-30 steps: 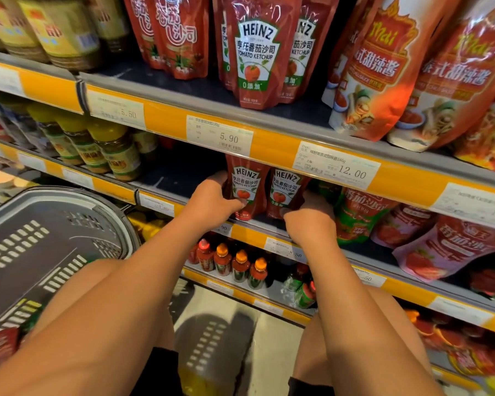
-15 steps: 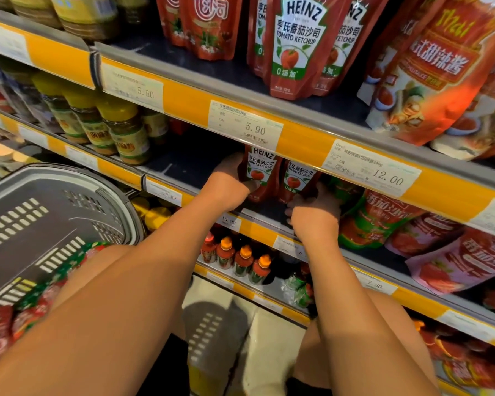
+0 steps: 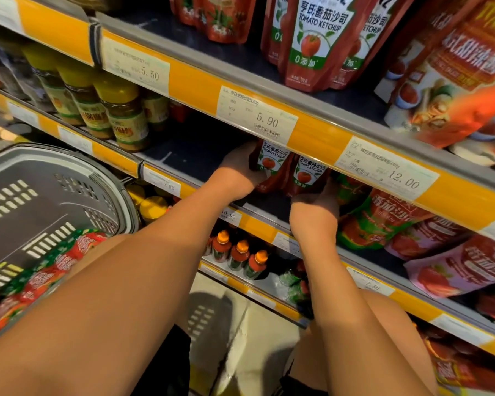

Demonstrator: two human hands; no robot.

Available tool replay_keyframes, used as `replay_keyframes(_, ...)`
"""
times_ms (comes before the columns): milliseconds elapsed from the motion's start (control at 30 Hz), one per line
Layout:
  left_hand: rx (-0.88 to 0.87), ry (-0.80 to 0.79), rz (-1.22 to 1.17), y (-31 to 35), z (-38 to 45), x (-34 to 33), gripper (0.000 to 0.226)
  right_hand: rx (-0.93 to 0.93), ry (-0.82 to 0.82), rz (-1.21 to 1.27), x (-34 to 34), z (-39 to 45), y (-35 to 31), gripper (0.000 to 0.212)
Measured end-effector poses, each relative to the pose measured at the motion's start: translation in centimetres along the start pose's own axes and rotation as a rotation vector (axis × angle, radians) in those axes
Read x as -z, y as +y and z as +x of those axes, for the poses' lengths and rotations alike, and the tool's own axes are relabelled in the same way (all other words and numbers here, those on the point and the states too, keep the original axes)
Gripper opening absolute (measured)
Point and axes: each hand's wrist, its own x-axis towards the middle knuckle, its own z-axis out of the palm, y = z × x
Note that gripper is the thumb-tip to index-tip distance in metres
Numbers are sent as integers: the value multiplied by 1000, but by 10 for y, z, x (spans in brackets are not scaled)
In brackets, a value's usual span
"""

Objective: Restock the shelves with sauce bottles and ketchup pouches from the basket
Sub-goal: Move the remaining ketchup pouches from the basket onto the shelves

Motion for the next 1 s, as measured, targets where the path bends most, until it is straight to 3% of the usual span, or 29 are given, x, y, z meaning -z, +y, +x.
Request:
replay_keyframes(100,-16,-5,32,-1,4,0,62,2,16,31,-3,2,1,21)
replay_keyframes(233,-27,16,46,-1,3,-3,60,-31,-8,88,-3,-3,0,23)
replay_keyframes(433,-30,19,34,5,1,-9,58,-26,-26,97,-9,-16,-8,54)
replay_keyframes(533,-31,28,25,8,-4,-8,59,2,2,132,-4,-17,-9,36)
replay_keyframes(667,-28,47,21,8,-11,-2,59,17,55,179,3,-22,-8,41)
replay_keyframes(800,-5,83,-13,5,-19,10,68,30,57,210,10,-27,-7,19)
replay_keyframes(1000,58,179,-79,-1,-40,35,62,125,-18,153,3,-51,-14,38)
